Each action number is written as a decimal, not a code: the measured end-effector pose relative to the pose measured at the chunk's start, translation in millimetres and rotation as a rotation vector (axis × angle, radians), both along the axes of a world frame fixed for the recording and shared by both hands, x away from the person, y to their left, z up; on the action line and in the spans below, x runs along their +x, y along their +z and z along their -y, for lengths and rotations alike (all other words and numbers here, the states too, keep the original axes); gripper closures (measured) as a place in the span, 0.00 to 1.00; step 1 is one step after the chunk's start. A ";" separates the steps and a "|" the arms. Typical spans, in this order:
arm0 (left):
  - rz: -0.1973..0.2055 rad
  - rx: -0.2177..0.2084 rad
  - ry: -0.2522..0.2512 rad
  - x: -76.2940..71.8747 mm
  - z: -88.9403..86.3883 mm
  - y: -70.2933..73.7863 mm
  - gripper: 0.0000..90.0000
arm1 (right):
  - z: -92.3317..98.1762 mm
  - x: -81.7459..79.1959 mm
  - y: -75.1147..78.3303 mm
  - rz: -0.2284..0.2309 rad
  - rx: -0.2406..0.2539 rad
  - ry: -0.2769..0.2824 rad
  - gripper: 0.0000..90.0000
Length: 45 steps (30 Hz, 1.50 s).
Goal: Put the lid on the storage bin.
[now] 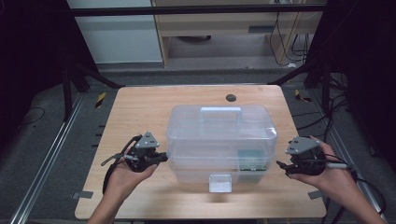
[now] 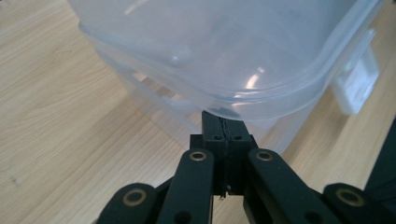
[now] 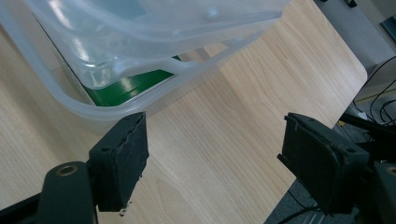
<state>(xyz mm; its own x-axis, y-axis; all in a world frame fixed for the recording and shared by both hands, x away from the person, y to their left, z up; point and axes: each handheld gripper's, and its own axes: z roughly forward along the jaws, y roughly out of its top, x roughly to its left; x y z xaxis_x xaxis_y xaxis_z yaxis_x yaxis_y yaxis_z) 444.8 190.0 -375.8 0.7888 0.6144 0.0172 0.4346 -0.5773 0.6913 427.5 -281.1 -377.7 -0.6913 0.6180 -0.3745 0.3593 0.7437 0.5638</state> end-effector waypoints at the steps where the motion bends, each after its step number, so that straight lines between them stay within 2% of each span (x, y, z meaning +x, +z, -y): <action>1: -0.002 0.019 -0.001 0.0 -1.5 -1.7 1.00 | 0.6 0.6 -0.3 0.001 0.003 -0.007 0.25; 5: 0.008 0.079 0.029 4.0 -17.0 -6.8 1.00 | 6.2 5.9 -2.1 0.019 0.005 -0.039 0.25; 6: 0.011 0.084 0.065 8.5 -27.6 -10.1 1.00 | 10.5 10.2 -5.3 0.031 0.015 -0.071 0.26; 8: 0.017 0.087 0.097 13.3 -37.0 -13.0 1.00 | 14.0 15.2 -10.5 0.035 0.022 -0.102 0.27; 9: 0.017 0.087 0.097 13.3 -37.0 -13.0 1.00 | 14.0 15.2 -10.5 0.035 0.022 -0.102 0.27; 10: 0.027 0.104 0.138 20.1 -47.3 -18.2 1.00 | 17.6 23.1 -19.8 0.037 0.027 -0.130 0.28; 11: 0.027 0.104 0.138 20.1 -47.3 -18.2 1.00 | 17.6 23.1 -19.8 0.037 0.027 -0.130 0.28; 12: 0.023 0.095 0.155 23.3 -51.7 -20.9 1.00 | 19.9 30.5 -27.8 0.036 0.039 -0.161 0.29; 13: 0.018 0.091 0.168 26.7 -55.9 -23.2 1.00 | 19.9 30.5 -27.8 0.036 0.039 -0.161 0.29; 14: 0.021 0.100 0.197 33.3 -62.4 -28.2 1.00 | 21.6 38.2 -35.0 0.039 0.052 -0.181 0.29; 17: 0.016 0.105 0.219 40.2 -67.7 -33.3 1.00 | 23.1 45.3 -41.2 0.039 0.060 -0.201 0.30; 18: 0.012 0.107 0.228 43.6 -69.7 -36.2 1.00 | 25.2 54.4 -48.3 0.036 0.074 -0.227 0.31; 19: 0.010 0.114 0.237 47.0 -71.7 -38.8 1.00 | 25.2 54.4 -48.3 0.036 0.074 -0.227 0.31; 23: 0.031 0.150 0.282 59.0 -77.7 -49.6 1.00 | 29.2 70.6 -61.3 0.032 0.098 -0.269 0.31; 24: 0.048 0.136 0.308 63.9 -80.0 -54.3 0.95 | 31.7 76.6 -66.2 0.034 0.110 -0.298 0.31; 25: 0.048 0.136 0.308 63.9 -80.0 -54.3 0.85 | 31.7 76.6 -66.2 0.034 0.110 -0.298 0.31; 26: 0.088 0.128 0.370 70.0 -82.2 -59.6 0.70 | 35.0 83.3 -71.4 0.034 0.141 -0.327 0.31; 27: 0.088 0.128 0.370 70.0 -82.2 -59.6 0.59 | 36.2 85.7 -73.3 0.032 0.150 -0.338 0.31; 28: 0.109 0.108 0.426 76.7 -84.5 -65.5 0.50 | 38.3 89.8 -76.1 0.035 0.160 -0.350 0.31; 29: 0.109 0.108 0.426 76.7 -84.5 -65.5 0.44 | 38.3 89.8 -76.1 0.035 0.160 -0.350 0.31; 30: 0.106 0.090 0.443 79.4 -85.6 -67.9 0.39 | 40.1 95.1 -80.3 0.035 0.183 -0.366 0.31; 31: 0.106 0.075 0.460 84.3 -87.4 -72.5 0.36 | 40.6 97.7 -82.1 0.036 0.191 -0.375 0.31; 33: 0.108 0.077 0.467 86.2 -87.9 -74.4 0.30 | 40.9 100.1 -83.8 0.040 0.200 -0.378 0.31; 34: 0.092 0.053 0.496 91.9 -90.7 -80.3 0.25 | 41.2 105.4 -87.5 0.035 0.229 -0.388 0.31; 36: 0.083 0.045 0.509 94.4 -91.9 -83.3 0.24 | 41.5 108.4 -89.5 0.032 0.244 -0.400 0.31; 37: 0.074 0.043 0.531 98.5 -94.0 -88.1 0.17 | 42.7 114.7 -93.3 0.020 0.278 -0.422 0.30; 38: 0.074 0.043 0.531 98.5 -94.0 -88.1 0.16 | 43.0 117.2 -95.1 0.022 0.289 -0.430 0.30; 39: 0.063 0.036 0.549 102.6 -96.8 -94.1 0.15 | 43.4 120.7 -97.4 0.021 0.302 -0.443 0.29; 43: 0.041 0.014 0.563 107.0 -99.7 -102.5 0.10 | 41.4 129.0 -103.9 0.013 0.313 -0.455 0.26; 45: 0.016 0.027 0.572 110.9 -100.5 -109.4 0.09 | 40.0 133.9 -110.0 0.009 0.324 -0.459 0.24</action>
<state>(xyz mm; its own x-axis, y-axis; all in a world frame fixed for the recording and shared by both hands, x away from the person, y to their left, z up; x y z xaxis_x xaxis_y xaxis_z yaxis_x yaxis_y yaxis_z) 555.8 290.5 -485.3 0.3306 0.9426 0.0480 0.6724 -0.2709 0.6889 561.4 -321.0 -487.8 -0.3223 0.9389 -0.1204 0.5995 0.3009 0.7417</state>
